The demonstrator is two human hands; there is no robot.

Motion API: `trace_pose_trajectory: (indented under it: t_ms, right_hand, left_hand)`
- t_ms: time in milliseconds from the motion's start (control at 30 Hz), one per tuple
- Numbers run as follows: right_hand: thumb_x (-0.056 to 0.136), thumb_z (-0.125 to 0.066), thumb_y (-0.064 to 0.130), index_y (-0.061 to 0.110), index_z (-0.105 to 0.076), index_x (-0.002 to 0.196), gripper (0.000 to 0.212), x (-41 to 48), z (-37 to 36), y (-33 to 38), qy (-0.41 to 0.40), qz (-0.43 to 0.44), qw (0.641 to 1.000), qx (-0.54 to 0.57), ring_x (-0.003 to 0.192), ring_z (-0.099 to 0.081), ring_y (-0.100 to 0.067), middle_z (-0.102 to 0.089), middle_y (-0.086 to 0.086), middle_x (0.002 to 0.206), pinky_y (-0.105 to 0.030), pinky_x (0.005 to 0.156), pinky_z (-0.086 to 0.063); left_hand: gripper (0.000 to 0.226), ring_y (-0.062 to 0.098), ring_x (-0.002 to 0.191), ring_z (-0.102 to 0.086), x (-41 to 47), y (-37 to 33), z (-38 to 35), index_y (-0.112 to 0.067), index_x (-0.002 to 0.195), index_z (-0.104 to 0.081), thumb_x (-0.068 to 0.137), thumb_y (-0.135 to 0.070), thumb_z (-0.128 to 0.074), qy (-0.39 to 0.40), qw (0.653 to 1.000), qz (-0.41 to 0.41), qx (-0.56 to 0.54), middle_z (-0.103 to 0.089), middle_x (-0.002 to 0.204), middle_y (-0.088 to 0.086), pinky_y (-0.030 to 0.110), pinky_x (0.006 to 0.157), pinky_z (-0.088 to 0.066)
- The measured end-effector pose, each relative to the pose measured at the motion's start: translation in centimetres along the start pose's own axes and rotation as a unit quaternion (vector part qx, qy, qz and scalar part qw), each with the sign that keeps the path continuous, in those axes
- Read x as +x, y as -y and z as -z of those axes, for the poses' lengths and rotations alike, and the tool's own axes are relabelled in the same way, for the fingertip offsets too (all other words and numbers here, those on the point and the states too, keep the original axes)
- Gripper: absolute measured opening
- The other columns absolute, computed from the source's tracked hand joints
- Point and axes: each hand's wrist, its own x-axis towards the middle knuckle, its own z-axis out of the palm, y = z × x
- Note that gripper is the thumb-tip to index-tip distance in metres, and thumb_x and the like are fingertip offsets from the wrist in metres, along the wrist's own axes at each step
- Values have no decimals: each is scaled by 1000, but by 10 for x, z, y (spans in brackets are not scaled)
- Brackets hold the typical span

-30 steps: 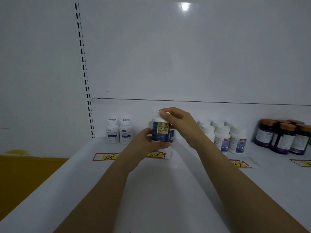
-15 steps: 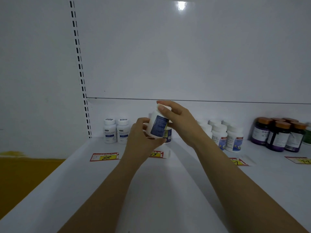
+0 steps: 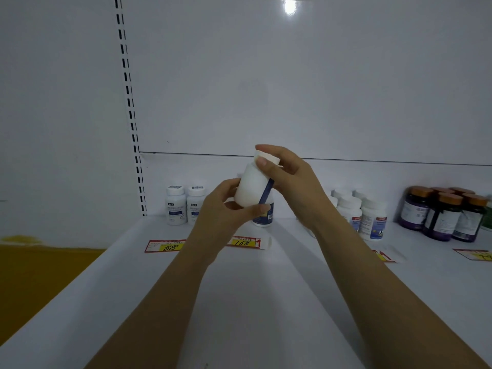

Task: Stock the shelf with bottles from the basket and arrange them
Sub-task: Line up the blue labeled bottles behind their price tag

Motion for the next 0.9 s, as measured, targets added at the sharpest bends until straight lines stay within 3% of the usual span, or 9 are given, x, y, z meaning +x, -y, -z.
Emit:
trace_pose_trajectory:
  t_ms: [167, 267, 367, 467, 600, 700, 800, 900]
  right_hand:
    - [93, -58, 17, 24, -62, 120, 28, 0, 7, 0, 13, -17, 996, 89, 105, -63, -16, -65, -3, 117, -33, 88, -55]
    - [96, -53, 18, 22, -57, 125, 30, 0, 6, -3, 28, -33, 993, 106, 108, -62, -17, -63, -3, 121, -34, 90, -55]
    - [93, -55, 35, 25, -57, 125, 33, -2, -2, -6, 10, -46, 999, 19, 106, -61, -13, -62, 8, 116, -32, 89, -55]
    - [92, -57, 33, 23, -60, 122, 32, -2, -1, -8, -16, -58, 998, 23, 105, -63, -15, -64, 5, 116, -32, 89, -55]
    - [97, -50, 24, 24, -61, 118, 24, -1, 11, -7, 2, -74, 991, 108, 107, -64, -18, -65, 0, 119, -28, 87, -55]
    - [99, -45, 27, 27, -59, 120, 25, 0, 8, -8, 32, -72, 992, 101, 110, -62, -16, -64, 1, 122, -26, 86, -55]
    - [95, -47, 41, 37, -58, 118, 26, -2, 2, -6, 51, -64, 995, 59, 105, -62, -4, -62, 16, 118, -19, 78, -55]
    - [94, -53, 34, 36, -59, 119, 26, -2, 3, -7, 31, -45, 998, 35, 100, -64, -5, -63, 15, 114, -22, 80, -56]
  left_hand:
    - [50, 4, 90, -64, 0, 0, 1, -25, 119, -51, 76, -23, -74, 56, 997, 48, -17, -63, 109, -9, 18, 73, -54]
    - [50, 5, 87, -64, 0, 0, 1, -21, 119, -50, 76, -18, -75, 31, 998, 53, -13, -62, 106, -8, 18, 74, -54]
    - [58, 4, 83, -57, -1, 0, -3, -22, 113, -42, 70, -19, -81, -15, 998, 21, 51, -53, 100, -11, 10, 66, -48]
    - [64, 0, 81, -57, -2, -1, -4, -21, 114, -41, 66, -20, -83, -3, 999, 20, 46, -54, 98, -11, 8, 62, -48]
    - [41, 7, 91, -66, -1, 0, -2, -30, 110, -51, 77, -24, -74, 82, 993, 78, -34, -65, 107, -6, 27, 85, -54]
    - [38, 16, 97, -66, -1, 2, -3, -30, 107, -52, 77, -22, -74, 76, 993, 78, -41, -64, 109, -3, 34, 91, -53]
    - [56, 7, 92, -59, -1, 0, -5, -25, 117, -42, 73, -21, -77, 35, 998, 44, 20, -56, 106, -12, 17, 78, -51]
    - [61, 2, 86, -57, -1, 1, -5, -26, 117, -38, 72, -22, -78, 34, 998, 34, 40, -52, 106, -13, 10, 67, -48]
